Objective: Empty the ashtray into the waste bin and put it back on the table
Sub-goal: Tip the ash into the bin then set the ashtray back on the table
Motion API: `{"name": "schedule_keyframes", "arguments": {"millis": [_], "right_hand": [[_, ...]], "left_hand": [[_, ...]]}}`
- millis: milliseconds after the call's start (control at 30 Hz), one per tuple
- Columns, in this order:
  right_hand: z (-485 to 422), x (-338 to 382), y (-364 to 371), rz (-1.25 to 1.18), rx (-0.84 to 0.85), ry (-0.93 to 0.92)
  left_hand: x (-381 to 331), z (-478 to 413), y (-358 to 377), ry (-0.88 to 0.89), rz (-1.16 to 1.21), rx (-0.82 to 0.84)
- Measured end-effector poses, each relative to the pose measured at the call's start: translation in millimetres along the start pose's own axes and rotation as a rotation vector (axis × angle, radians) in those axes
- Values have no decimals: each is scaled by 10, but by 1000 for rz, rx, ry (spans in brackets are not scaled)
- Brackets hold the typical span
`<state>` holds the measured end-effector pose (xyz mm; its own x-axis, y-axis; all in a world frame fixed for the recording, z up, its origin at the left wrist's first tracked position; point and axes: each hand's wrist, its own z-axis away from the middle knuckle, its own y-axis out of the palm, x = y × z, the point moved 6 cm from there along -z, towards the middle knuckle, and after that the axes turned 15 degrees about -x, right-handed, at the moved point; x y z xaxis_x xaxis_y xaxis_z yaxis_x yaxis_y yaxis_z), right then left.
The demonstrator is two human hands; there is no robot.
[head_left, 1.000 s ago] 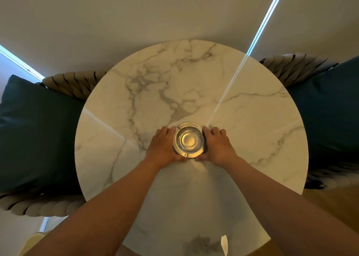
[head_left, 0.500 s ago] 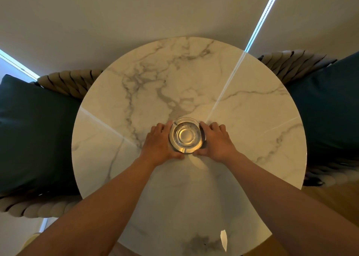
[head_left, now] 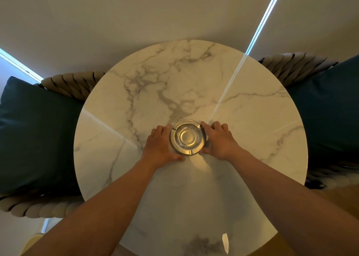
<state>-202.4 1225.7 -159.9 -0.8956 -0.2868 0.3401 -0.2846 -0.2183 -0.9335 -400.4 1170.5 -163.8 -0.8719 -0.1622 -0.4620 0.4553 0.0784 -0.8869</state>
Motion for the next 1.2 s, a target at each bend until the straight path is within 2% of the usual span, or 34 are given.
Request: {"name": "schedule_keyframes", "arguments": {"millis": [400,1200], "right_hand": [[-44,60,25,17,16,-26],[133,112,-17,-50,-37,94]], "left_hand": [[1,17,22,-22,14,-19],[-14,19,-17,3,2,-22]]}}
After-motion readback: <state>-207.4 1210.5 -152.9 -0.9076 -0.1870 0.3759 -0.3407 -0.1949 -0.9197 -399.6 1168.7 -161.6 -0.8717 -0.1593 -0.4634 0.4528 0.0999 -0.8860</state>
